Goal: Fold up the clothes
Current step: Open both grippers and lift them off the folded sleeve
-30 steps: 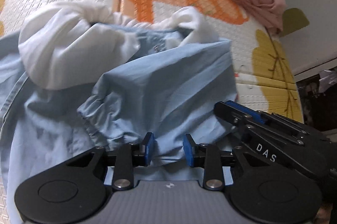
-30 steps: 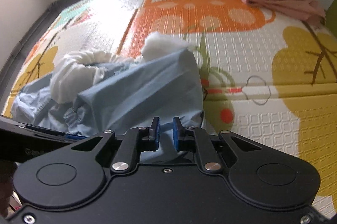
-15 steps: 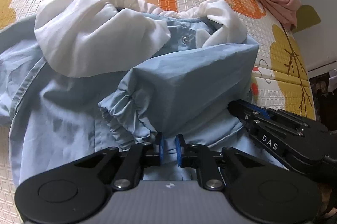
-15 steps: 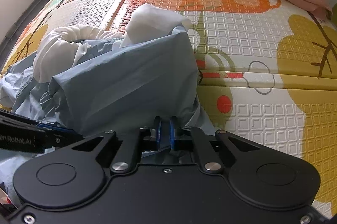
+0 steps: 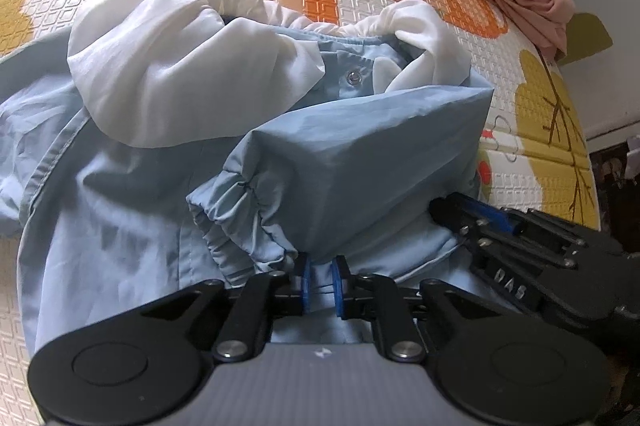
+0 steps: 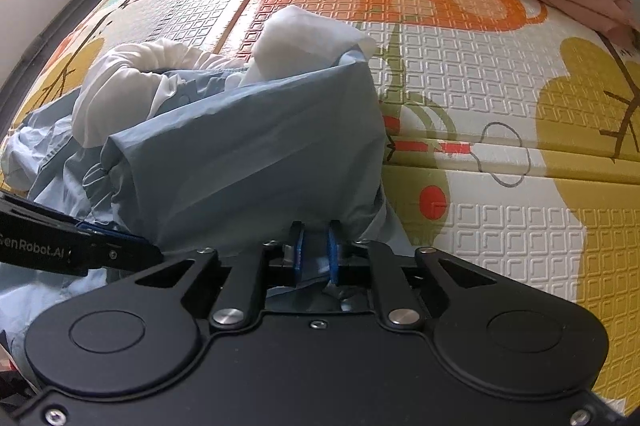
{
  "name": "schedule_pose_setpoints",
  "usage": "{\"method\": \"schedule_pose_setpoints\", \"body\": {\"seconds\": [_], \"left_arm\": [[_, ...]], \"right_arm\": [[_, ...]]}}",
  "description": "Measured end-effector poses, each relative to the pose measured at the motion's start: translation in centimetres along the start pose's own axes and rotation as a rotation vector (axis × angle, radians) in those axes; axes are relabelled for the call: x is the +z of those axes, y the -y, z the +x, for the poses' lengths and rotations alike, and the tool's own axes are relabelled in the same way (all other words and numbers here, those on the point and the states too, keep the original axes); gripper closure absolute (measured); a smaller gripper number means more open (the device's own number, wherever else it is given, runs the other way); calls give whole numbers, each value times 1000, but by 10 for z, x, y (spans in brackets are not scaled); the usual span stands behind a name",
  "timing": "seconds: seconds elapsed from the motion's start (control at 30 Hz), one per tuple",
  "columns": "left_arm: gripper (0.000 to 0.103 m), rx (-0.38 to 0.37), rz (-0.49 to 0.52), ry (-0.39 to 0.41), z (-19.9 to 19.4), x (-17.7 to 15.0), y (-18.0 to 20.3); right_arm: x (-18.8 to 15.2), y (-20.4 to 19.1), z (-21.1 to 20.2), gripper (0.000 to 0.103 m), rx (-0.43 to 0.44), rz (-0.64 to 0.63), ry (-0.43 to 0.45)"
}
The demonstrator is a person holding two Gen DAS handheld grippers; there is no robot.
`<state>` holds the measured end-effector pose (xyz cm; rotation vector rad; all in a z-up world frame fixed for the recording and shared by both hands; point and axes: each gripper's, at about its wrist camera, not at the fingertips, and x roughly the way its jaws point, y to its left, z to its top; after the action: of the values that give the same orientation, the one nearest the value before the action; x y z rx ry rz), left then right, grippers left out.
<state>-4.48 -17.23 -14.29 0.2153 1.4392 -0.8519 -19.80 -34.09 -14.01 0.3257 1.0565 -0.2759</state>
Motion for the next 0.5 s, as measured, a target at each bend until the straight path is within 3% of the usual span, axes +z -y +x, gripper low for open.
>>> {"method": "schedule_pose_setpoints", "body": {"seconds": [0.1, 0.23, 0.5], "left_arm": [[61, -16, 28, 20, -8, -2, 7], [59, 14, 106, 73, -23, -4, 22], [57, 10, 151, 177, -56, 8, 42]], "right_arm": [[4, -1, -3, 76, 16, 26, -3], [9, -4, -16, 76, 20, 45, 28], [34, -1, -61, 79, 46, 79, 154]]}}
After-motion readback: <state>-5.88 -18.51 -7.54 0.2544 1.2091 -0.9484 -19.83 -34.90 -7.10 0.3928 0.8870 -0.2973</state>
